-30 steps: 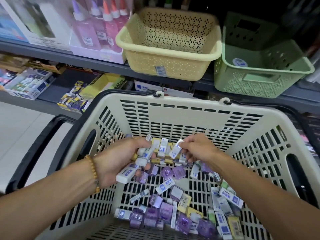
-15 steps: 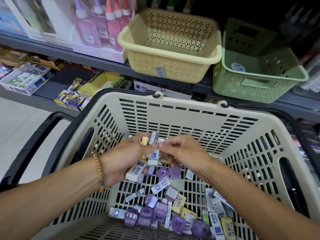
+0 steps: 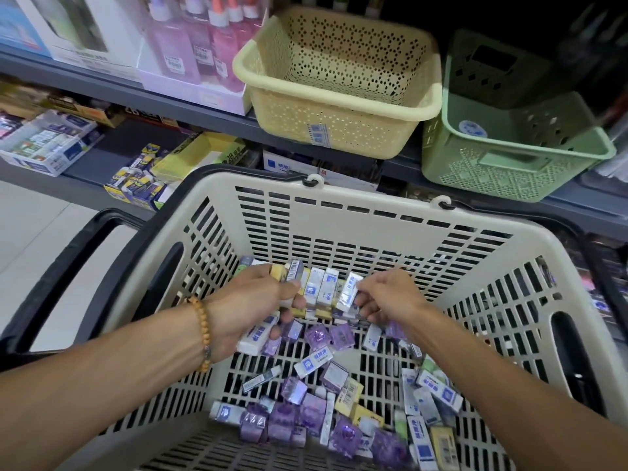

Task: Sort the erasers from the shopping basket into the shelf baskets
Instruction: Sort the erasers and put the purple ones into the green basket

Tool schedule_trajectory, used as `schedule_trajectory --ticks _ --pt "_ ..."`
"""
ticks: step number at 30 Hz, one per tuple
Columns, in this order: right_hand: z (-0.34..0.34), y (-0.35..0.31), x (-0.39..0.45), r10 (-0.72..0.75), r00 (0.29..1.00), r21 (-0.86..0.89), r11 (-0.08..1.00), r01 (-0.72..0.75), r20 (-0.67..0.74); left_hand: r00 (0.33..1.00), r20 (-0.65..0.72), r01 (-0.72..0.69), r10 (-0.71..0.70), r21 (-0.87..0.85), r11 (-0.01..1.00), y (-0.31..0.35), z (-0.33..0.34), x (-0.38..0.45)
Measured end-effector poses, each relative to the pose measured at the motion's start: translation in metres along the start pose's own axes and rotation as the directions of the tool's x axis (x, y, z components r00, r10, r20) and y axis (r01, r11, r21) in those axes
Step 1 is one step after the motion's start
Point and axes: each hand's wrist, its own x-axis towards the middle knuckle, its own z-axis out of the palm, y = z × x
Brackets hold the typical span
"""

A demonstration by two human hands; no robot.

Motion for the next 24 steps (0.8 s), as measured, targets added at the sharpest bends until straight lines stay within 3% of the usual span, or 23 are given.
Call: schedule_trajectory --ticks 4,7,9,12,14,18,21,24 --pt "0.004 0.002 0.003 0.019 1.000 0.028 0.999 -0.019 0.011 1.000 0.020 0.021 -0.022 0.038 0.999 0.001 0.000 -0.002" --pt "-0.003 -0.009 -0.005 -0.128 0.992 -0.102 0.987 0.127 -0.005 0.996 0.076 0.044 -0.046 0.025 0.999 0.003 0.002 -0.003" --pt "0.000 -0.020 -0.015 -0.222 0.969 -0.045 0.973 0.228 0.111 0.992 0.112 0.061 -0.062 0.008 0.998 0.004 0.003 -0.005" --pt "0.013 -0.030 -0.028 -0.261 0.892 0.059 0.964 0.258 0.369 0.985 0.160 0.068 -0.065 -0.013 0.998 0.005 0.005 -0.007" --pt "0.020 -0.030 -0.030 -0.256 0.868 0.058 0.965 0.256 0.426 0.981 0.181 0.077 -0.070 -0.032 0.997 0.006 0.004 -0.008" --pt "-0.005 -0.024 -0.019 -0.216 0.920 0.157 0.972 0.173 0.326 0.986 0.143 0.095 -0.085 -0.063 0.993 0.008 0.004 -0.008" --pt "-0.034 -0.012 -0.008 -0.095 0.982 -0.008 0.995 0.097 0.162 0.987 0.115 0.120 -0.109 -0.096 0.988 0.008 0.002 -0.008" --pt "-0.033 0.003 0.000 -0.009 0.997 -0.110 0.994 0.018 0.079 0.987 0.097 0.139 -0.128 -0.114 0.984 0.008 0.001 -0.007"
